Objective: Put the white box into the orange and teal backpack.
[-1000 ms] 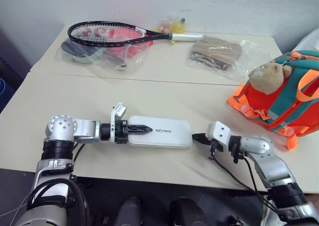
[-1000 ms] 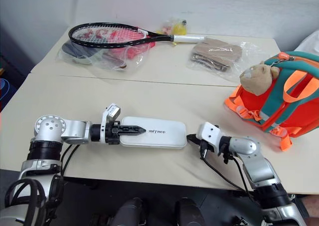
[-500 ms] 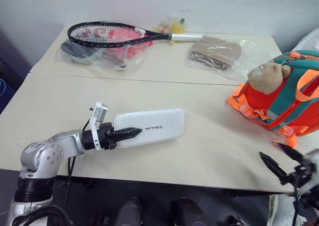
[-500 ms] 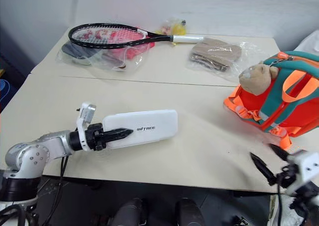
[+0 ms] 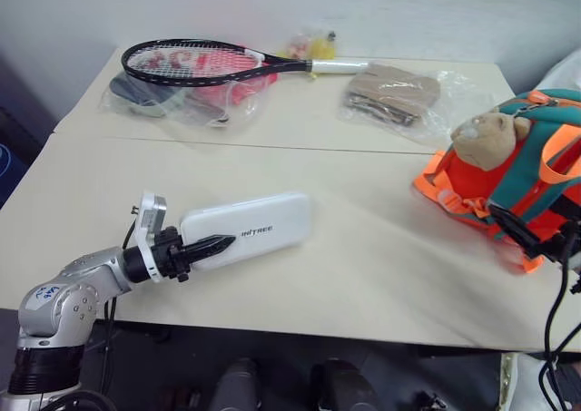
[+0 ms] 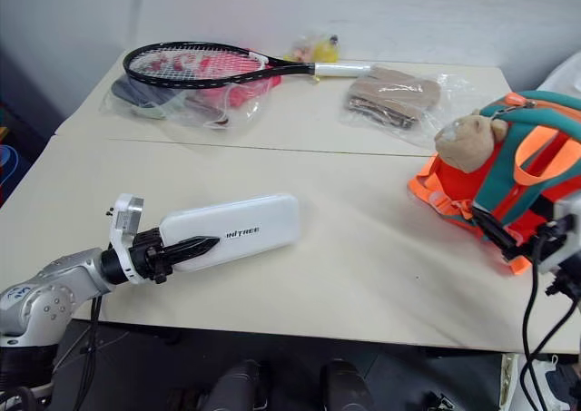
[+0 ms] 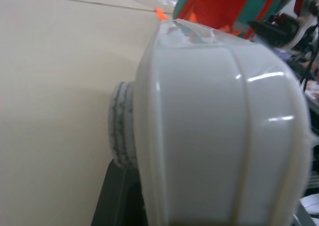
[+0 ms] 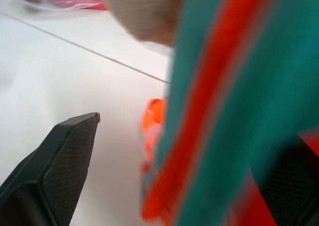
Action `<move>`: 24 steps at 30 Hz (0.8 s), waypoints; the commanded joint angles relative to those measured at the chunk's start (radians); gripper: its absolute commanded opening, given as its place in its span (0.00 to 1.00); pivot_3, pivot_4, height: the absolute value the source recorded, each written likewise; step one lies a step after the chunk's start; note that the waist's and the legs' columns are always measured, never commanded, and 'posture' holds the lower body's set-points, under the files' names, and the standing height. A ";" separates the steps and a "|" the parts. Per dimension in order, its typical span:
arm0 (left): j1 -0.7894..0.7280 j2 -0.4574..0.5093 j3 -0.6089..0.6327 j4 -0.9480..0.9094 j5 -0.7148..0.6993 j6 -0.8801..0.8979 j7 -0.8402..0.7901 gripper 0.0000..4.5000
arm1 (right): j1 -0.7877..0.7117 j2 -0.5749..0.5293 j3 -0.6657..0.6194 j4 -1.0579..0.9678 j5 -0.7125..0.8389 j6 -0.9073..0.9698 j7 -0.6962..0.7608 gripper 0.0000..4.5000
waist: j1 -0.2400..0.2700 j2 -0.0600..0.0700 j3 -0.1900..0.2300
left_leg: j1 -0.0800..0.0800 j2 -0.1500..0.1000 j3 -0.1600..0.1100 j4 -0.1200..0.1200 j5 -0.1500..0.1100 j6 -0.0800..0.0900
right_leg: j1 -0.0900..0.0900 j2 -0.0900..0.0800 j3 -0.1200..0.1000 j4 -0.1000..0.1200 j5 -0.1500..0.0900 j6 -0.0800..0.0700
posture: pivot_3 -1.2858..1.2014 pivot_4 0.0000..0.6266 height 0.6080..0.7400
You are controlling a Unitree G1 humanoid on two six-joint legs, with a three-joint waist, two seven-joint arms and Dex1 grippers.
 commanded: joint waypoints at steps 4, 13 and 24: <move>0.024 -0.002 0.132 -0.056 -0.040 -0.016 0.045 0.27 | -0.179 0.016 0.097 0.125 -0.062 -0.077 0.028 0.50 | -0.008 0.000 0.000 | 0.000 -0.001 0.001 0.001 -0.001 0.002 | 0.001 -0.002 0.000 -0.001 0.001 0.001 | 0.52 0.24 1.00; -0.012 -0.032 0.210 -0.004 -0.089 0.014 0.141 0.27 | -0.236 0.185 0.300 -0.306 0.168 0.236 0.002 0.00 | -0.023 0.000 0.000 | 0.001 0.001 0.000 -0.001 0.000 0.000 | -0.001 0.000 0.000 0.003 0.000 0.001 | 0.52 0.24 1.00; -0.055 -0.034 0.251 0.060 -0.096 0.048 0.230 0.27 | -0.214 0.129 0.387 -0.709 0.742 0.690 -0.073 0.00 | -0.026 -0.003 0.002 | -0.002 -0.001 -0.001 -0.001 -0.002 0.003 | -0.003 -0.003 -0.001 0.001 0.001 0.001 | 0.52 0.24 1.00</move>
